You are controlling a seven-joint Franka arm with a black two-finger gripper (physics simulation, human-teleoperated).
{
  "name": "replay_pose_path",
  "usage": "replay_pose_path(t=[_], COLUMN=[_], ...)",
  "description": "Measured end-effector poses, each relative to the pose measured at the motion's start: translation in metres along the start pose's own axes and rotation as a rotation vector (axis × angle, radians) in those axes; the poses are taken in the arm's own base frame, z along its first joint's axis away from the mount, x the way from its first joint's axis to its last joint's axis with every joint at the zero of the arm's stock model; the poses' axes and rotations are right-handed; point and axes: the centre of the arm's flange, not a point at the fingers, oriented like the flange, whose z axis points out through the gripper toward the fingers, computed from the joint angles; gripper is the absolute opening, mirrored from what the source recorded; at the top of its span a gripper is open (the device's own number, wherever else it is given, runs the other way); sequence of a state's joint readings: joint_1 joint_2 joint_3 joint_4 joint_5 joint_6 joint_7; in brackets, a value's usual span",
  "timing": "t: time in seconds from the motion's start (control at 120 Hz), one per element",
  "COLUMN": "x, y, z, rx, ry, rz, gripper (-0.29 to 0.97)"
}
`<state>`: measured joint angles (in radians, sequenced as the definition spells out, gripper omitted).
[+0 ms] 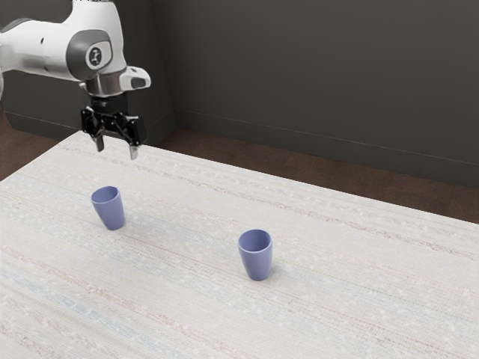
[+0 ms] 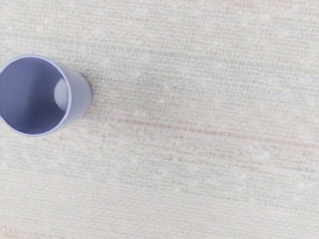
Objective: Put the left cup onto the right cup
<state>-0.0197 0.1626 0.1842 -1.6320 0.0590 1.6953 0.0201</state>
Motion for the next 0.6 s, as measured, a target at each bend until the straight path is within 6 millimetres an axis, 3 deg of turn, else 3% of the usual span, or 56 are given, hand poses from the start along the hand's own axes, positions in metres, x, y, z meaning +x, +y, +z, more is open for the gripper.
replay_pose_path(t=[0.217, 0.6], x=[0.013, 0.026], y=[-0.023, -0.054], z=[0.021, 0.04], rx=[-0.003, -0.003], ry=[0.002, 0.0], rz=[-0.027, -0.065], gripper=[0.68, 0.68])
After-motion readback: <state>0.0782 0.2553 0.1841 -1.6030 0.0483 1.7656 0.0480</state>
